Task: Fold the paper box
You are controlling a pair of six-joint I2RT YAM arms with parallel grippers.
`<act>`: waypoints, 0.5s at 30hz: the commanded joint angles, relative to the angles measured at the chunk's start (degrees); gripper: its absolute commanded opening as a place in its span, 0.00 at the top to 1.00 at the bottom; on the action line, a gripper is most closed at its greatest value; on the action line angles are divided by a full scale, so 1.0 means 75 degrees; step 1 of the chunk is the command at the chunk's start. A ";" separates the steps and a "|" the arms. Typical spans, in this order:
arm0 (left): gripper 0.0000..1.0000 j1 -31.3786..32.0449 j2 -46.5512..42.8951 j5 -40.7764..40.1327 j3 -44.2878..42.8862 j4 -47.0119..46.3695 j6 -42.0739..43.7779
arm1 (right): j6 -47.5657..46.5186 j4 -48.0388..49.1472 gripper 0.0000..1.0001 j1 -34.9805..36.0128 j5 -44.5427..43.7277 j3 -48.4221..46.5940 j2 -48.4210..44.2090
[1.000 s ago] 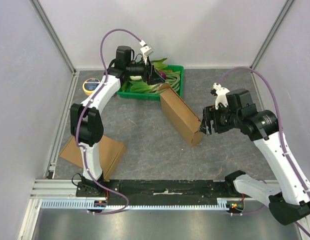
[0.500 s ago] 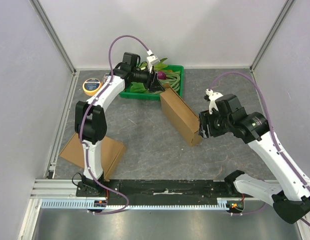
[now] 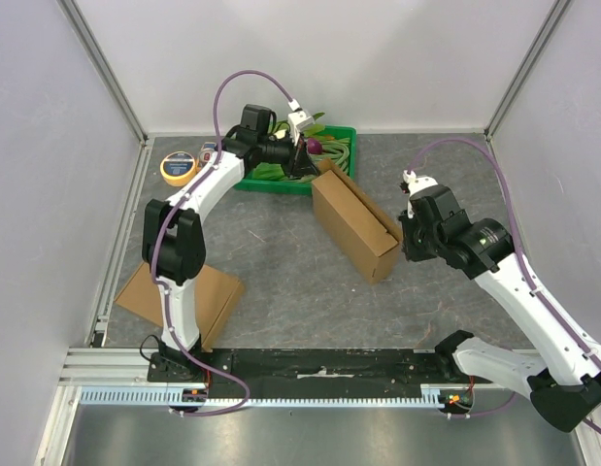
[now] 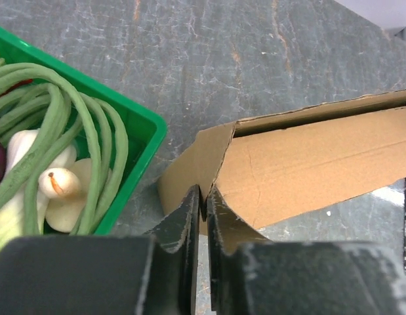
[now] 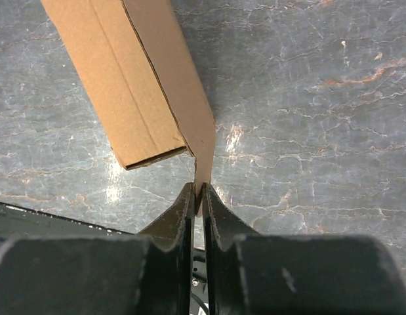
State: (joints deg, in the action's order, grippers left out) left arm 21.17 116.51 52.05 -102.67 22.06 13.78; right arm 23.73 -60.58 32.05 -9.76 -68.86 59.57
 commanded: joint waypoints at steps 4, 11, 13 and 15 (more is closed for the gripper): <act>0.98 0.0107 -0.0862 -0.1102 0.0213 -0.0048 -0.1200 | 0.0363 0.0050 1.00 0.0039 -0.0351 -0.0439 0.0178; 0.98 0.0306 -0.1460 -0.1690 0.0739 0.0621 -0.3265 | 0.1580 0.0248 1.00 0.0027 -0.0082 -0.0732 0.0495; 0.98 0.0306 -0.1577 -0.1725 0.1056 0.0644 -0.3875 | 0.1816 0.0435 1.00 0.0027 -0.0117 -0.0745 0.0518; 0.98 0.0388 -0.1717 -0.1737 0.1360 0.0632 -0.4237 | 0.2143 0.0646 1.00 -0.0008 -0.0047 -0.0686 0.0576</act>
State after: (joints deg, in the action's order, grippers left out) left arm 22.35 107.59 37.82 -95.74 25.39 -5.50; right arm 32.82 -61.10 32.03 -11.27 -71.79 63.24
